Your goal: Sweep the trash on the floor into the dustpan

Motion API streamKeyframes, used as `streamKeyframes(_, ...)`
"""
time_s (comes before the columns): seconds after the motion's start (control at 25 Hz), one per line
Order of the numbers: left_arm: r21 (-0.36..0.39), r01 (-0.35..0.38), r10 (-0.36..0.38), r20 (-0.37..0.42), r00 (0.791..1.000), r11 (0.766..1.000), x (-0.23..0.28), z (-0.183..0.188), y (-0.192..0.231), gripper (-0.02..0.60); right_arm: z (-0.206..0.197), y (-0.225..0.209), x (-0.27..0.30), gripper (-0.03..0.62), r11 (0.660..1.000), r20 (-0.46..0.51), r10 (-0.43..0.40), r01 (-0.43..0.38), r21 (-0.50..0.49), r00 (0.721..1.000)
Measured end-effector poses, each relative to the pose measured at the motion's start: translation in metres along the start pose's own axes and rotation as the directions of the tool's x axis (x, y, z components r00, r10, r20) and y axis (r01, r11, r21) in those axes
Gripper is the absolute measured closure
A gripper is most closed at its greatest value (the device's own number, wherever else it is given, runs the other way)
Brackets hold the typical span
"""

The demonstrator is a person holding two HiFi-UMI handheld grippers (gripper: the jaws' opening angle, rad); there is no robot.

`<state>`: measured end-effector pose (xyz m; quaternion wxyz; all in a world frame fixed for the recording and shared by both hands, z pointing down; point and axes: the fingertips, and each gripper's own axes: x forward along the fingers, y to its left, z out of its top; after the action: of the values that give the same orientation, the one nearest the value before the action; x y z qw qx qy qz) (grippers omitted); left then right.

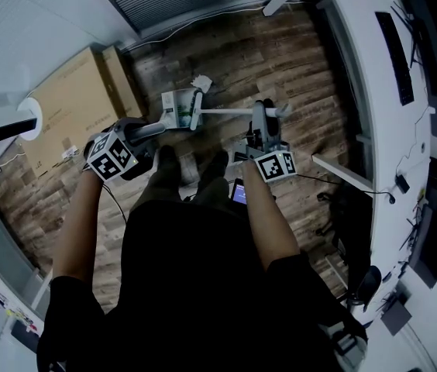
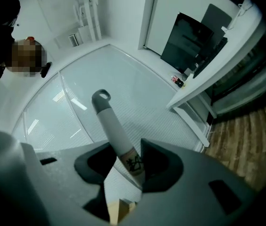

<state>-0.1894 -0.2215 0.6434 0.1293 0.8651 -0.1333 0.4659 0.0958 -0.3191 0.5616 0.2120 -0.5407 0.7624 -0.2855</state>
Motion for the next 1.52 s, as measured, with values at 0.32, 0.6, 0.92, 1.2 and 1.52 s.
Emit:
streamKeyframes(0.32, -0.03, -0.026, 0.025, -0.019, 1.0, 0.999, -0.001, -0.004, -0.003, 0.456, 0.105, 0.006, 0.001, 0.454, 0.975, 0.096, 0.137, -0.118, -0.189, 0.986)
streamKeyframes(0.6, -0.107, -0.055, 0.049, -0.052, 0.997, 0.993, -0.001, -0.008, -0.015, 0.457, 0.128, 0.023, 0.05, 0.467, 0.905, 0.027, 0.255, -0.229, -0.357, 0.967)
streamKeyframes(0.92, -0.331, -0.115, 0.1, -0.06, 0.993, 0.937, 0.0, -0.014, -0.048, 0.459, 0.027, 0.03, 0.094, 0.465, 0.804, -0.219, 0.394, -0.45, -0.388, 0.893)
streamKeyframes(1.2, -0.335, -0.1, 0.084, -0.063, 0.994, 0.937, 0.004, -0.02, -0.06, 0.459, -0.075, 0.035, 0.058, 0.427, 0.845, -0.376, 0.456, -0.525, -0.101, 0.807)
streamKeyframes(1.52, -0.336, -0.102, 0.09, -0.053, 0.995, 0.936, 0.003, -0.022, -0.056, 0.46, -0.073, 0.043, 0.026, 0.411, 0.905, -0.301, 0.404, -0.425, -0.005, 0.864)
